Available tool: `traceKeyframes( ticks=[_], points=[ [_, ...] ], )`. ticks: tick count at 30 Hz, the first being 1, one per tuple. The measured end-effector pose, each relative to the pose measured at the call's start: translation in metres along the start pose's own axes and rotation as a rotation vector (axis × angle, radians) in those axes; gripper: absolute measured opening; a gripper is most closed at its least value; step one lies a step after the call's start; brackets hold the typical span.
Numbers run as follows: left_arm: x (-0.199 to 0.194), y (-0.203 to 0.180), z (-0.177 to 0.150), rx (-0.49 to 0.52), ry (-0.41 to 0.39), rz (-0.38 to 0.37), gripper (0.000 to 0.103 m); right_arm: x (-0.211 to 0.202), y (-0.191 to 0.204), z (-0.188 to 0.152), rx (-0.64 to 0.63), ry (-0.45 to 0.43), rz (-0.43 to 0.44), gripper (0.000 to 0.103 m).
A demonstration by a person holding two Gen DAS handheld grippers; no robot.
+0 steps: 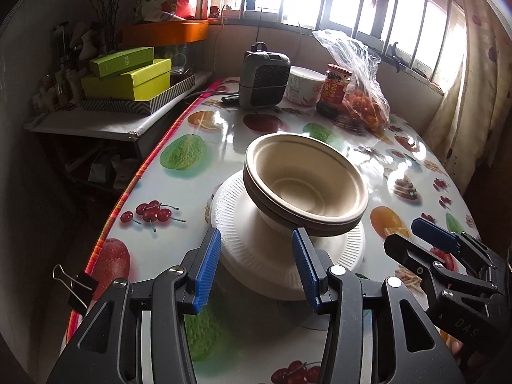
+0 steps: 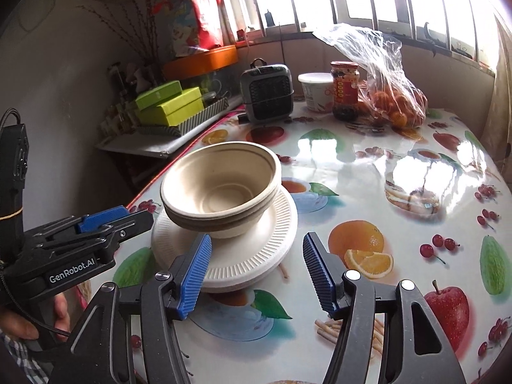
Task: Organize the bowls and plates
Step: 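Withdraw both open tools from the bowls on the plate stack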
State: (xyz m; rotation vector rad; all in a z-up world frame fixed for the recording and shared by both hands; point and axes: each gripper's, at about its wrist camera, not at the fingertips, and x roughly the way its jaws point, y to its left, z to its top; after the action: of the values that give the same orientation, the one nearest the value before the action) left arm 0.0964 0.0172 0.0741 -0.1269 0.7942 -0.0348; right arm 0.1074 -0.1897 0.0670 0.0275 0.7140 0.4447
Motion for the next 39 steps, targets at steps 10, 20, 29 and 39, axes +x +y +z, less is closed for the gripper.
traceKeyframes(
  ticks=[10,20,29,39],
  points=[
    [0.000,-0.006,-0.029,0.028,0.004,0.030,0.047,0.004,0.002,-0.030,-0.043,0.051,-0.059,0.062],
    [0.011,-0.003,-0.058,0.034,0.060,0.057,0.048,0.015,0.002,-0.051,-0.060,0.107,-0.078,0.067],
    [0.018,-0.004,-0.067,0.037,0.089,0.052,0.048,0.024,0.000,-0.063,-0.060,0.151,-0.117,0.071],
    [0.027,-0.007,-0.071,0.050,0.109,0.056,0.048,0.028,0.003,-0.067,-0.072,0.163,-0.144,0.083]
  ],
)
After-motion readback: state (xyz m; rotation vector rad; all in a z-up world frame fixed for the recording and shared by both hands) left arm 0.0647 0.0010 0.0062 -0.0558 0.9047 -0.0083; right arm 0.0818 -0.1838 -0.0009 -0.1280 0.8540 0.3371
